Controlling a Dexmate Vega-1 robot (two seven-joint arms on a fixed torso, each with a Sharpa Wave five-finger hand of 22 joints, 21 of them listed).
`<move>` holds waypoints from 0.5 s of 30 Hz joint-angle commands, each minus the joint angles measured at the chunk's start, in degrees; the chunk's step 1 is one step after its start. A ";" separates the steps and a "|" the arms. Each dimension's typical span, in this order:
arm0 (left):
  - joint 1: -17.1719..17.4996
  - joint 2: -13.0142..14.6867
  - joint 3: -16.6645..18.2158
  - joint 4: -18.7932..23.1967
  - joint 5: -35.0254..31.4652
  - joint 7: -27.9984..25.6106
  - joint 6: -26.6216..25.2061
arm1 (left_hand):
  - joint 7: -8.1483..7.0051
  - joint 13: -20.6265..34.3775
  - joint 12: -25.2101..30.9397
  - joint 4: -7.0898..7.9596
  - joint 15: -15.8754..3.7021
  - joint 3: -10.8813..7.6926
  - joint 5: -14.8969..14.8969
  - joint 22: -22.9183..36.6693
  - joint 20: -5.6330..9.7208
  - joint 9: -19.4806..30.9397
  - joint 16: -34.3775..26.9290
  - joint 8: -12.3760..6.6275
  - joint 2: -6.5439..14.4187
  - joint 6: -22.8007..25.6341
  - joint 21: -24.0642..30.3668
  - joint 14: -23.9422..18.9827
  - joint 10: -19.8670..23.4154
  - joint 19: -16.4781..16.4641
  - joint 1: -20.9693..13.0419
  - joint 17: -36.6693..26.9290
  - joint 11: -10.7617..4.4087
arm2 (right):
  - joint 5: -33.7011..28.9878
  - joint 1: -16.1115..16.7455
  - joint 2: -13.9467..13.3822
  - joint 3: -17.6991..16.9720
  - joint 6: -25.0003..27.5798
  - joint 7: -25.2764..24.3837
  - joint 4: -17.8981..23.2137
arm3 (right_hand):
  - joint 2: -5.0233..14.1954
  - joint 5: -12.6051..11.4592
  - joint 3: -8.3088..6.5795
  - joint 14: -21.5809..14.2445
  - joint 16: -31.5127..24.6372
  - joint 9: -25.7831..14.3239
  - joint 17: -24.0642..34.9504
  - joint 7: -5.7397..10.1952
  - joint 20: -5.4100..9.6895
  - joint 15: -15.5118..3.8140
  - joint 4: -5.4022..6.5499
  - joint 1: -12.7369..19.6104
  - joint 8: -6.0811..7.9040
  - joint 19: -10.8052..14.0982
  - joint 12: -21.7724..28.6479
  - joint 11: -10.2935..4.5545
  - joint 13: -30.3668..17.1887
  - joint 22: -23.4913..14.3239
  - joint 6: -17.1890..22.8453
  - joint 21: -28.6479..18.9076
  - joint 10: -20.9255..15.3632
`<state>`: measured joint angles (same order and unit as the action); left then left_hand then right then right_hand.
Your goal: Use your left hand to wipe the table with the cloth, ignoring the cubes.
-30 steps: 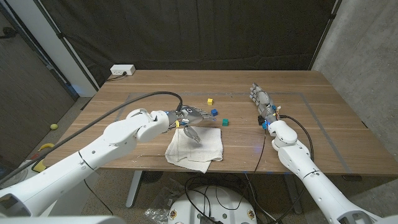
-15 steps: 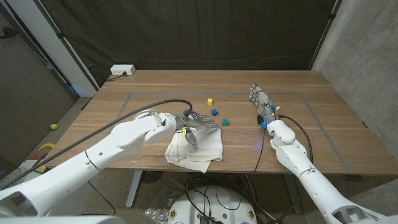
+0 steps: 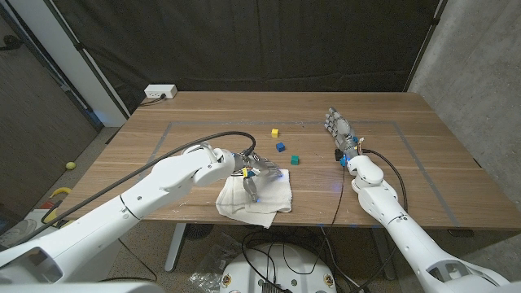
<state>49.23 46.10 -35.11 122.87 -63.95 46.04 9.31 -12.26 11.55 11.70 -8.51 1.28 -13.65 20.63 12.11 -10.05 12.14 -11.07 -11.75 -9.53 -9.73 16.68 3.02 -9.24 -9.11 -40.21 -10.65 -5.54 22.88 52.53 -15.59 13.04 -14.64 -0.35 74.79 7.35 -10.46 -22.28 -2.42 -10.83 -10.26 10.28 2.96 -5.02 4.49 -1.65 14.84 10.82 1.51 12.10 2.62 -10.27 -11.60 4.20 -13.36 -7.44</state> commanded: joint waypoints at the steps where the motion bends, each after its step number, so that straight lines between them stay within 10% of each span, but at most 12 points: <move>1: 0.24 -1.37 0.11 -1.39 2.51 0.37 -1.07 | -0.24 -0.01 1.22 0.49 -0.82 0.80 0.47 0.35 0.15 0.34 -0.85 -1.36 1.13 -0.17 1.19 -2.88 2.52 -2.28 -0.77 0.04 -1.32 | -0.08 -1.10 0.65 -0.07 -1.10 0.59 -2.17 | -0.11 0.32 0.30 -0.38 -0.42 -0.27 0.25 -0.20 -0.01 0.16 0.25 -0.55 0.25 0.41 0.25 0.25 -0.26 -0.24 0.53 -0.34 -0.65; 8: 3.79 0.71 2.30 -1.08 0.83 -12.71 -0.19 | -0.18 -0.30 3.72 0.28 -8.78 1.65 -0.25 0.92 4.63 0.02 -2.44 -6.22 3.45 14.14 5.49 -16.87 15.64 -10.13 -6.94 0.15 -4.43 | -0.30 -1.38 0.80 -0.05 -1.24 0.38 -2.53 | -0.19 0.37 0.53 -0.66 -0.48 -0.27 0.25 -0.19 -0.03 0.09 0.43 -0.90 0.25 0.48 0.30 0.34 -0.27 -0.25 0.61 -0.37 -0.81; 11: 4.87 1.42 2.97 -1.42 0.31 -17.51 0.42 | -0.13 -0.23 4.39 0.37 -12.53 1.20 -1.35 1.32 9.35 -0.28 -3.45 -9.22 5.42 23.60 8.29 -24.32 23.64 -14.01 -11.19 -0.26 -5.45 | -0.45 -1.54 0.87 0.01 -1.34 0.24 -2.72 | -0.22 0.38 0.60 -0.72 -0.48 -0.27 0.24 -0.22 -0.03 0.08 0.48 -1.00 0.23 0.50 0.30 0.39 -0.27 -0.26 0.60 -0.38 -0.86; 15: 6.38 2.01 3.81 -2.07 -0.15 -23.28 0.66 | -0.04 0.05 4.66 0.72 -13.61 0.70 -3.36 2.10 11.63 -0.43 -4.67 -12.61 7.80 34.06 12.09 -32.20 31.90 -17.79 -14.72 -0.95 -5.70 | -0.85 -1.78 0.84 0.20 -1.29 -0.09 -2.87 | -0.24 0.40 0.68 -0.79 -0.47 -0.27 0.23 -0.25 -0.01 0.06 0.52 -1.11 0.23 0.57 0.30 0.35 -0.27 -0.27 0.63 -0.40 -0.88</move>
<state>52.06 46.46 -33.43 121.73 -62.59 38.65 8.94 -12.38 11.31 15.97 -8.01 -2.49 -12.14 18.30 13.61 0.47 11.63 -14.90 -22.38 -3.20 18.53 26.61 -24.75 18.00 -24.81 -52.90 -11.04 -11.16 22.69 51.47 -14.98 13.04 -15.71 0.01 72.79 7.13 -10.13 -21.89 -2.82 -10.83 -10.26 10.27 2.65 -5.01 4.50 -1.25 14.01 10.82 1.50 12.10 2.93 -10.27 -11.59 4.51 -13.35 -7.75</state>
